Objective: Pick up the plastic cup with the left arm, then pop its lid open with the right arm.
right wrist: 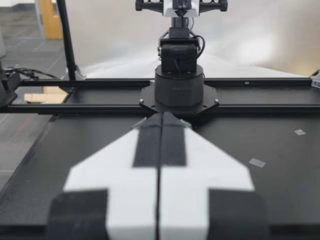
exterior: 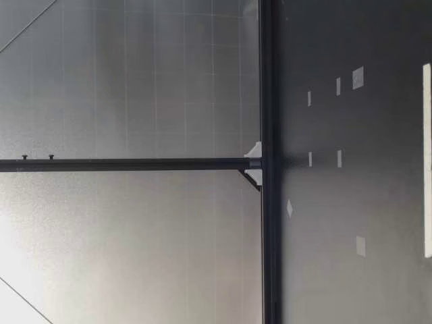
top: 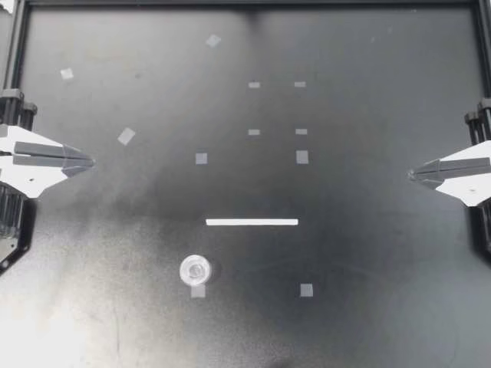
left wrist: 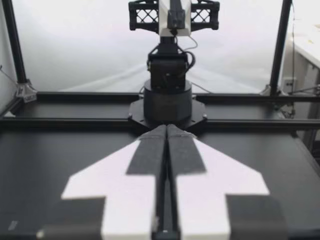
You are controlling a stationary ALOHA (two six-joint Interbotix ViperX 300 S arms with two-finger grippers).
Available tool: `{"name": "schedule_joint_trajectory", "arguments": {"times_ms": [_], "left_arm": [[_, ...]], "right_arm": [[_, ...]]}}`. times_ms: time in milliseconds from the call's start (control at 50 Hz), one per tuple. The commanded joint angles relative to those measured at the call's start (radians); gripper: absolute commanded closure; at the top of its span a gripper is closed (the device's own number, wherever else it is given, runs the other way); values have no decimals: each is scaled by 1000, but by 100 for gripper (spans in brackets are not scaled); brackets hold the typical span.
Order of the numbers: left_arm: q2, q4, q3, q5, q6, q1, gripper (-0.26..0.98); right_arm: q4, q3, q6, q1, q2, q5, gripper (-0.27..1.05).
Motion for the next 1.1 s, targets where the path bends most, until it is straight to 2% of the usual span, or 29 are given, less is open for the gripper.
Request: {"name": "schedule_joint_trajectory", "arguments": {"times_ms": [0, 40, 80, 180, 280, 340, 500, 660, 840, 1080], "left_arm": [[8, -2, 35, 12, -6, -12, 69], [8, -6, 60, 12, -15, -12, 77], [9, -15, 78, 11, -21, -12, 81], [14, -57, 124, 8, -49, -12, 83], [25, -78, 138, 6, -84, -14, 82], [32, -77, 127, 6, -107, -12, 82], [127, -72, 83, 38, -137, -31, 80], [255, -74, 83, 12, -152, -58, 75], [367, -75, 84, -77, -155, -103, 56], [537, -75, 74, -150, -186, -141, 17]], "right_arm": [[3, -11, 5, -5, 15, -2, 72], [9, 6, 14, -6, 20, 0, 81], [17, 20, 31, -5, 26, 5, 85], [46, 52, 112, -6, 44, 31, 86], [46, 54, 181, -6, 69, 83, 86], [46, 17, 216, -6, 97, 146, 86], [43, -215, 221, -3, 270, 497, 86], [34, -344, 189, 26, 471, 509, 86], [35, -423, 170, 52, 693, 374, 86], [41, -480, 206, 64, 885, 196, 86]]}}
